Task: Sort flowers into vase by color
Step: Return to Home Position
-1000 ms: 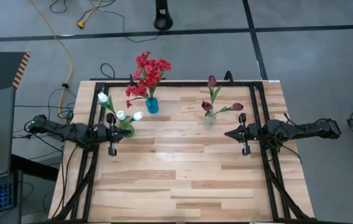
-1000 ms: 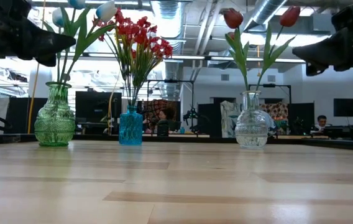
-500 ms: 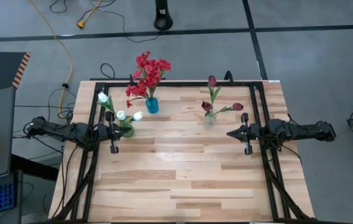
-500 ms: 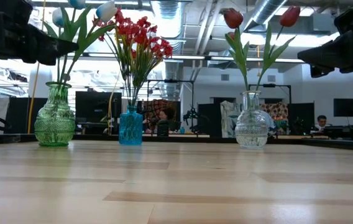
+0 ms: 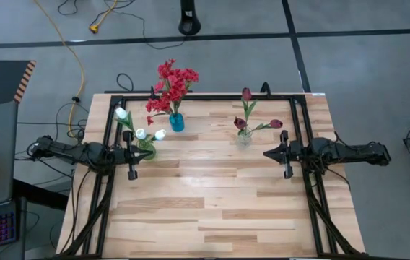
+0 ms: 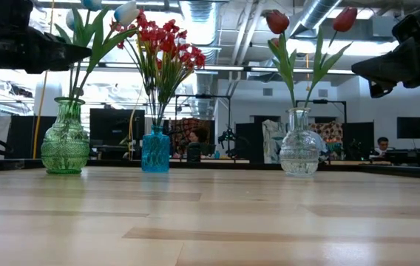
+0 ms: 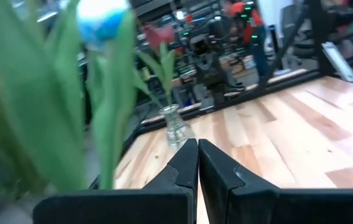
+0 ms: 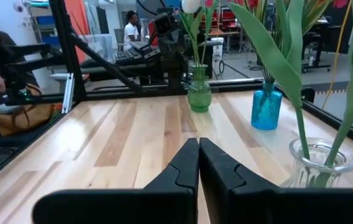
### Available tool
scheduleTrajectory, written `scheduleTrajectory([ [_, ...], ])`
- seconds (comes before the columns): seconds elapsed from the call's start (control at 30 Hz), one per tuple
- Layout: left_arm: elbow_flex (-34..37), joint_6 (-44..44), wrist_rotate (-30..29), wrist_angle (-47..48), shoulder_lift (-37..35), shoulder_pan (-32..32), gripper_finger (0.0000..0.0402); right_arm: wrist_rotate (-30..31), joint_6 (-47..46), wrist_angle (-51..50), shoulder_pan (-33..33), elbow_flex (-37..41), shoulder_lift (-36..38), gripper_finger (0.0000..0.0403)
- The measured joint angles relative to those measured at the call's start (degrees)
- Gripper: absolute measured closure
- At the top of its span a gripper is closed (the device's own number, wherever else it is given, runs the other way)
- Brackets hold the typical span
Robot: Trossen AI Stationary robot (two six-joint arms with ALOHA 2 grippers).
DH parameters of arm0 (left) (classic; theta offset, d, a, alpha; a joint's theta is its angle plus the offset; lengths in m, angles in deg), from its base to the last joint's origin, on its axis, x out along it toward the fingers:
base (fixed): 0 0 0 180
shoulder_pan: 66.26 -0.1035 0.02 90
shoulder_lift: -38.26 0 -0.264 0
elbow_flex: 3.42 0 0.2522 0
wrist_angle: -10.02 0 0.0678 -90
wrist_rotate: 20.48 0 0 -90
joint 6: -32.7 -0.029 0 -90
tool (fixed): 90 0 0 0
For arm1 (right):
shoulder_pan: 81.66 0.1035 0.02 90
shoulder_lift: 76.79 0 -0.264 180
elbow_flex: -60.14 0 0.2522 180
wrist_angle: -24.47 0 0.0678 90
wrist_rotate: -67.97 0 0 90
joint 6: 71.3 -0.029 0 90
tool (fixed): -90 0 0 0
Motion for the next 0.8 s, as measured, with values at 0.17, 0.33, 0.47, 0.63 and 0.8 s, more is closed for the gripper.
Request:
scheduleTrajectory([
  [0.17, 0.0, -0.5, 8.0, 1.1, 0.0, -3.3, 0.0402, 0.0, 0.7, 0.0, 0.0, 0.0, 0.0, 0.0361],
  [0.33, 0.0, -0.1, 11.5, 1.5, 0.0, -8.0, 0.0402, 0.0, 0.7, 0.0, 0.0, 0.0, 0.0, 0.0361],
  [0.47, 0.0, 0.3, 14.0, 2.0, 0.0, -11.4, 0.0402, 0.0, 0.8, 0.0, 0.0, 0.0, 0.0, 0.036],
  [0.63, 0.1, -0.6, 17.8, 2.7, 0.0, -15.0, 0.0402, 0.1, 0.8, 0.0, 0.0, 0.0, 0.0, 0.036],
  [0.8, 0.1, 2.0, 20.1, 3.0, 0.0, -16.7, 0.0402, 0.1, 0.8, 0.0, 0.0, 0.0, 0.0, 0.036],
])
